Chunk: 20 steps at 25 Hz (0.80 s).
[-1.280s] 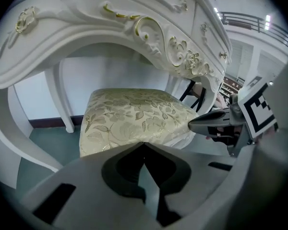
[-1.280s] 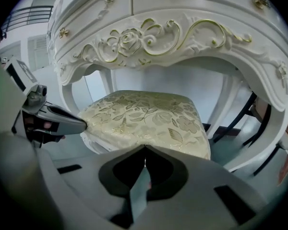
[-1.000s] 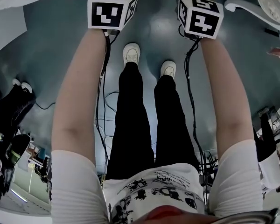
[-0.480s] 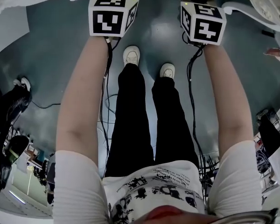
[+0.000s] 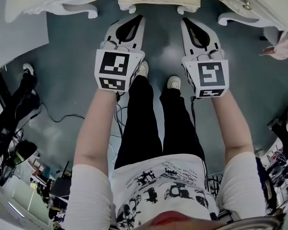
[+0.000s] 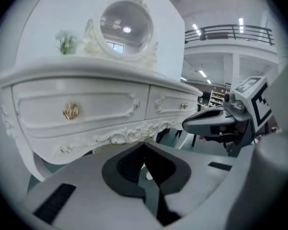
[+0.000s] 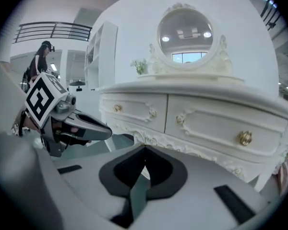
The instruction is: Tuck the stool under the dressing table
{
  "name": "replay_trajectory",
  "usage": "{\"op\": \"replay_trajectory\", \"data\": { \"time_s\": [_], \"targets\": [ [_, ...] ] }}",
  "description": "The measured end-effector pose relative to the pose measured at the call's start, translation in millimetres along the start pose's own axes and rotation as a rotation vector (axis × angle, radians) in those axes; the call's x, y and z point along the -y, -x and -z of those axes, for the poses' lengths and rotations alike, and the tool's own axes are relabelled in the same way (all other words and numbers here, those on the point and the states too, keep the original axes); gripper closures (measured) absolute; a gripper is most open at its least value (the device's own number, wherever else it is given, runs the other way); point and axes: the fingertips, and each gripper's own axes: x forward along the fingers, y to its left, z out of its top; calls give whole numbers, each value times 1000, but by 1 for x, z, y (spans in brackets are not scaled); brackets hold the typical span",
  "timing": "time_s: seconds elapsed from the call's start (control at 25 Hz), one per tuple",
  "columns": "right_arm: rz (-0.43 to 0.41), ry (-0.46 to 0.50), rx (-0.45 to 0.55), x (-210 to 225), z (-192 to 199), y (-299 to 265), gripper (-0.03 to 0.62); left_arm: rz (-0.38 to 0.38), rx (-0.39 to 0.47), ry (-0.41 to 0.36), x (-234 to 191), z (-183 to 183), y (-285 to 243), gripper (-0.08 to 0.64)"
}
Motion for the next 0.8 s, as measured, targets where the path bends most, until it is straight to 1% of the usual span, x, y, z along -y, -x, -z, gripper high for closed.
{"op": "replay_trajectory", "data": {
  "time_s": [0.12,0.28,0.44,0.48,0.56,0.64,0.8],
  "targets": [
    [-6,22,75,-7,-45,45,575,-16,97,-44,21,-50,47,540],
    [-6,36,182,-15,-106,105,575,-38,244,-80,47,-118,114,540],
    [41,-11,273,-11,-156,156,575,-47,411,-125,65,-186,170,540],
    [55,-13,293,-11,-168,169,574,-51,423,-130,70,-197,182,540],
    [75,-5,328,-12,-191,196,574,-63,413,-132,78,-212,207,540],
    [77,6,355,-14,-215,220,575,-76,416,-133,83,-230,229,540],
    [74,70,400,-21,-261,263,575,-72,455,-159,94,-275,270,540]
  ]
}}
